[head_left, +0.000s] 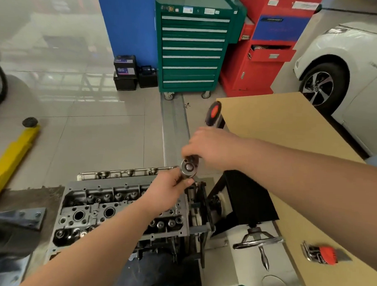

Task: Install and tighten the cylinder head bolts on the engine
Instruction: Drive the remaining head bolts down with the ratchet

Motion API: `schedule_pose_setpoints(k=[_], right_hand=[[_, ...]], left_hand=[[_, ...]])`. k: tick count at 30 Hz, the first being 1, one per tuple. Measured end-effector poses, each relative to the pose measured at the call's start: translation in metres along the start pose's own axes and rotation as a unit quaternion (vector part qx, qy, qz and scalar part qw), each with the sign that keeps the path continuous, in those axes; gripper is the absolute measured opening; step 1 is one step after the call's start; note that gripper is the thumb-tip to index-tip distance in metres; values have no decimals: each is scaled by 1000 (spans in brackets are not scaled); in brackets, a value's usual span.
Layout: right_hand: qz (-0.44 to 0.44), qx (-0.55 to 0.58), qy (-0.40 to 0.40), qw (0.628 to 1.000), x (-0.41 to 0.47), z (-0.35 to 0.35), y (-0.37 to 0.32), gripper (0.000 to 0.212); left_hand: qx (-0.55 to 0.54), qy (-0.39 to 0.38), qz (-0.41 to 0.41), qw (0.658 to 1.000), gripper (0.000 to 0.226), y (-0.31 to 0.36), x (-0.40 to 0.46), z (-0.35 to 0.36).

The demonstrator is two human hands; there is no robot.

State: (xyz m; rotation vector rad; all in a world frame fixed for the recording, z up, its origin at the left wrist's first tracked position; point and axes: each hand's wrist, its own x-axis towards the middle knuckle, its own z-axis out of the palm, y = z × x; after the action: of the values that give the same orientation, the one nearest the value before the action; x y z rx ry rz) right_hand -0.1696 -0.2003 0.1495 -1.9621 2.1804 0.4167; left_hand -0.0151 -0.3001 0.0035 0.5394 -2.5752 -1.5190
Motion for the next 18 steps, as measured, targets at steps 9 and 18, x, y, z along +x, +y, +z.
schedule_pose_setpoints(k=[9,18], right_hand=[[169,76,-70,980,-29,27,-46,22],[-32,-9,13,999,-1,8,-4,29]], left_hand=[[47,77,46,995,12,-3,-5,-2],[107,57,54,991,11,2,-6,0]])
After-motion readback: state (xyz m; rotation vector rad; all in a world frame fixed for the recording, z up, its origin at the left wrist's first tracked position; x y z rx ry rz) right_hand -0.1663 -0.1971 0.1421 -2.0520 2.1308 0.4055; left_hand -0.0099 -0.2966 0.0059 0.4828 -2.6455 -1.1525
